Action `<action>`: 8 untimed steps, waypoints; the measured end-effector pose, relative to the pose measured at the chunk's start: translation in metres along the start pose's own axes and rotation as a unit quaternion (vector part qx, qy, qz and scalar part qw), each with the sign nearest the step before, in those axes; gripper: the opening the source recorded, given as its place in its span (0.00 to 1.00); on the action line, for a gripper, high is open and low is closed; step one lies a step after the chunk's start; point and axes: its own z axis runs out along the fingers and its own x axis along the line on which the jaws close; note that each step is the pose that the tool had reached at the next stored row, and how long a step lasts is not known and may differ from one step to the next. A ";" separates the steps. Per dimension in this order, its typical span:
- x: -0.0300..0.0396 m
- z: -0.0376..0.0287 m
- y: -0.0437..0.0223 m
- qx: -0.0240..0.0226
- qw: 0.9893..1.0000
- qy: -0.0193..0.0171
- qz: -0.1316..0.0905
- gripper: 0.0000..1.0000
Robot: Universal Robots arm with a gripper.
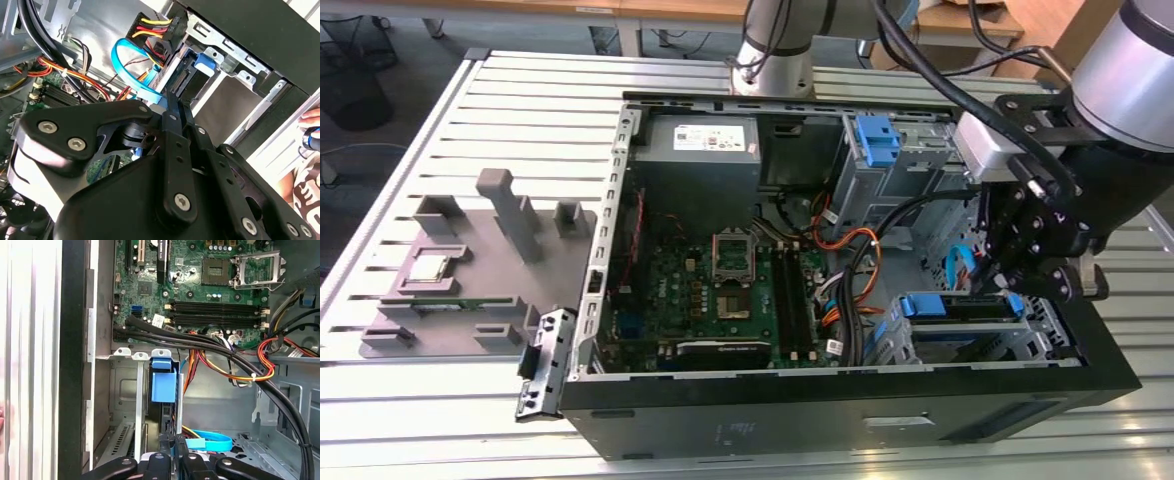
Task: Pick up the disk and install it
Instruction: 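Insert the first disk wire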
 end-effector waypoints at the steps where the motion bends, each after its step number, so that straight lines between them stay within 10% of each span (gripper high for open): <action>1: 0.0000 0.0000 0.0007 0.001 1.000 0.000 0.000 0.16; 8: 0.0003 0.0002 0.0060 0.015 1.000 0.000 -0.004 0.16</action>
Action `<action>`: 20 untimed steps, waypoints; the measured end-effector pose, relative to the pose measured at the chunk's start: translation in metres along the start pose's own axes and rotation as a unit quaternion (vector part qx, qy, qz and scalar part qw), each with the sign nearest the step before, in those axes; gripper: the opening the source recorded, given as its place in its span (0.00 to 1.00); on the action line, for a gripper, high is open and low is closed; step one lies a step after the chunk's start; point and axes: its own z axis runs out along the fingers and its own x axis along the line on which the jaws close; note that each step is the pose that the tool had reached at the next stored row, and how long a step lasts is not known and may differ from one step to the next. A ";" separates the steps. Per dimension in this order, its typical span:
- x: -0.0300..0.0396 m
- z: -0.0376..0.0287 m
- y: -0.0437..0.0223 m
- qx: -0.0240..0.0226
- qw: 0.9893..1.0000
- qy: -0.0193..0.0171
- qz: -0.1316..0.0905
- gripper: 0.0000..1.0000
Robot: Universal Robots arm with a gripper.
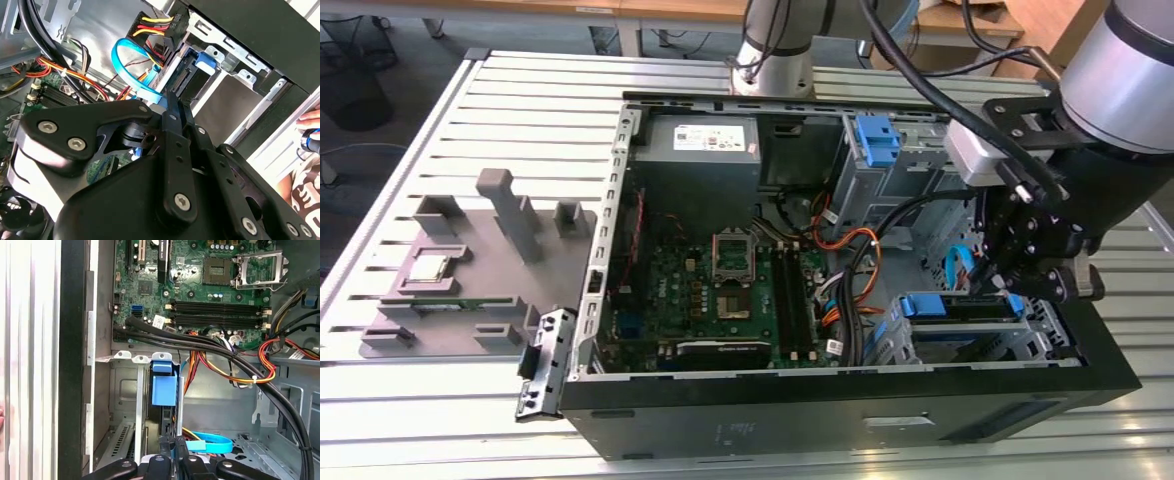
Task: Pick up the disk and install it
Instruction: 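Insert the first disk wire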
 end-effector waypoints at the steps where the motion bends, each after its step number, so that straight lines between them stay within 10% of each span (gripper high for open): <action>1: 0.0001 0.0000 0.0004 0.001 1.000 0.000 0.000 0.16; 13: 0.0015 0.0009 0.0079 0.020 1.000 -0.002 -0.008 0.16; 20: 0.0016 0.0009 0.0107 0.022 1.000 -0.003 -0.009 0.16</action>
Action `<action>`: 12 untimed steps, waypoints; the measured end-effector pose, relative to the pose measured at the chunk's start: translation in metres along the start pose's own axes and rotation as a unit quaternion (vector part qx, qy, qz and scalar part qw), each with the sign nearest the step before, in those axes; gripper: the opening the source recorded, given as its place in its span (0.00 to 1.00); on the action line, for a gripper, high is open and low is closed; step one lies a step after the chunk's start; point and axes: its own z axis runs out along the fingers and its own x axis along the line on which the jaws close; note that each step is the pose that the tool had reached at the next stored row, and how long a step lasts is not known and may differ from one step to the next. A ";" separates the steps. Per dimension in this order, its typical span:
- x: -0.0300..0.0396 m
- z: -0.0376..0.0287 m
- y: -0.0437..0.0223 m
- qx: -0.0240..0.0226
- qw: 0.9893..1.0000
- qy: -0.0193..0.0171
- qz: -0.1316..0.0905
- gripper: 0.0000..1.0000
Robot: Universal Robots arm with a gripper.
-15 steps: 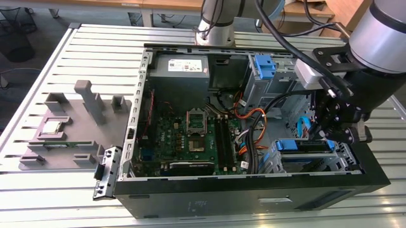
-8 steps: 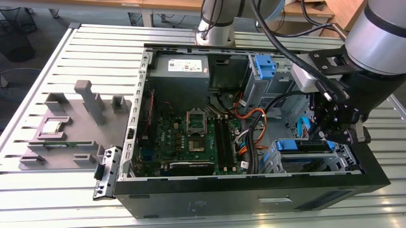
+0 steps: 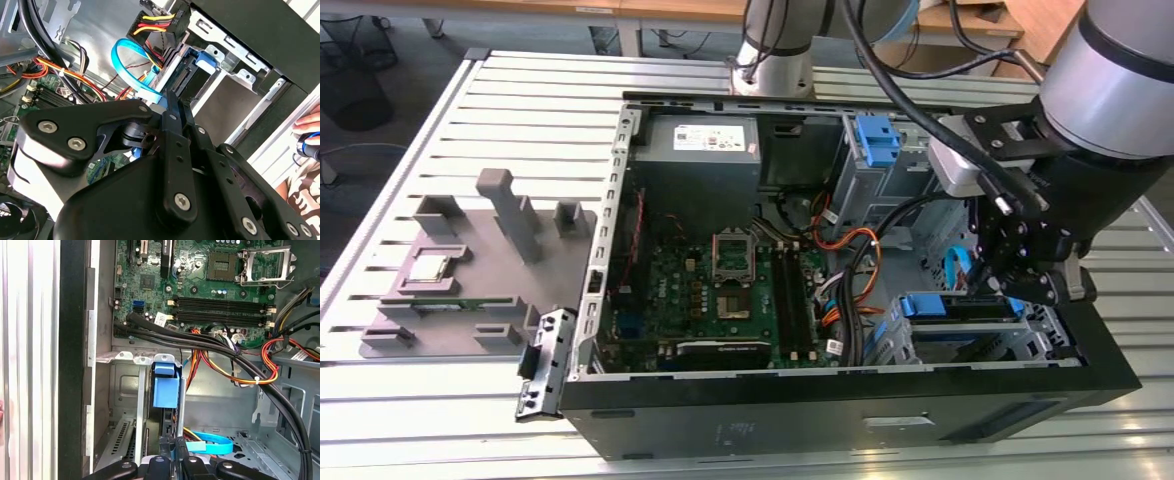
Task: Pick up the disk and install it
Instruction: 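Insert the first disk wire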
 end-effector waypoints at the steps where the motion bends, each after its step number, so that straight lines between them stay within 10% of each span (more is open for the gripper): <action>1: 0.0001 -0.0001 0.0004 0.001 1.000 -0.001 0.000 0.16; 4: 0.0013 -0.0002 0.0006 0.002 1.000 -0.012 0.001 0.16; 12: 0.0051 0.0013 0.0010 0.004 1.000 -0.016 0.002 0.16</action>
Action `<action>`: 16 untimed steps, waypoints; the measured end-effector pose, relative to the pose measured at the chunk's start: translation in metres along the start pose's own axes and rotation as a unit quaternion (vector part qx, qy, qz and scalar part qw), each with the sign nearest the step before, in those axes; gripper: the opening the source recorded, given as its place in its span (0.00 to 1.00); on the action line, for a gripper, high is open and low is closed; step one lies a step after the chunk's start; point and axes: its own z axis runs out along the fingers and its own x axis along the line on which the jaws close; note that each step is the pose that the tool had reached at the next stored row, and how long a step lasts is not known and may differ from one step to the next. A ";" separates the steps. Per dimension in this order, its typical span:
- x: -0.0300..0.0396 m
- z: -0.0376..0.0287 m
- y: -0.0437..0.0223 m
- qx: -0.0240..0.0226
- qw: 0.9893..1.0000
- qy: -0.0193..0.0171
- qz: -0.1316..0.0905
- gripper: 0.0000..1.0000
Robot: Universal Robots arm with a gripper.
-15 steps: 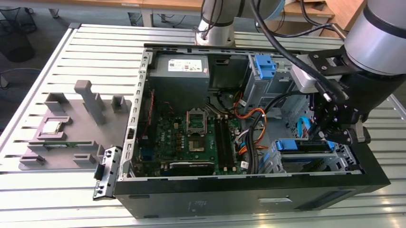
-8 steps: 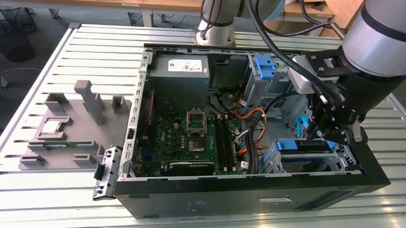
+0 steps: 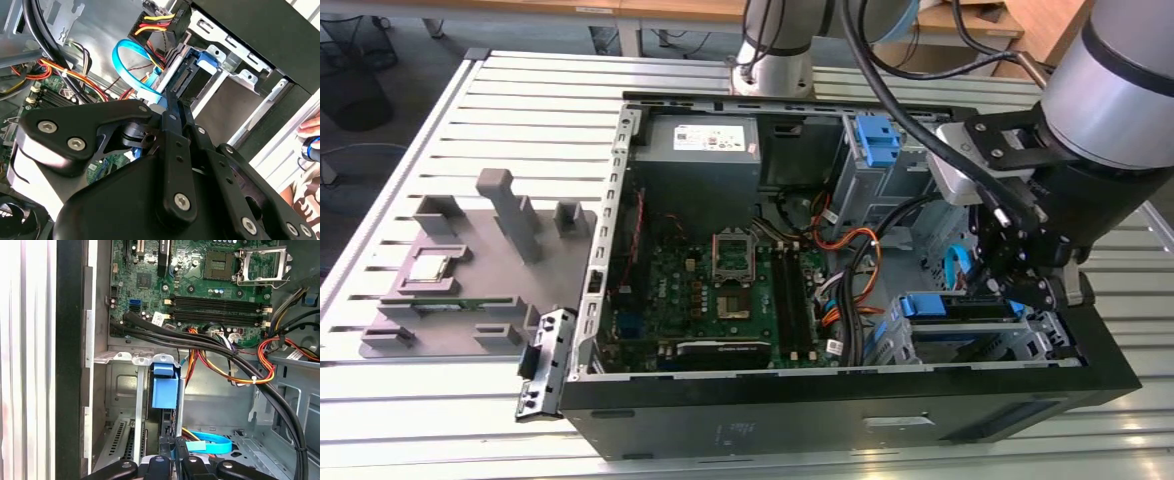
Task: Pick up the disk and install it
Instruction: 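Insert the first disk wire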
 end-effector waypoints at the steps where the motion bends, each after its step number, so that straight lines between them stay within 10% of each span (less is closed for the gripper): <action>1: 0.0002 0.0003 0.0000 0.001 1.000 -0.002 0.000 0.16; 16: 0.0017 0.0034 0.0007 0.001 1.000 -0.005 0.001 0.16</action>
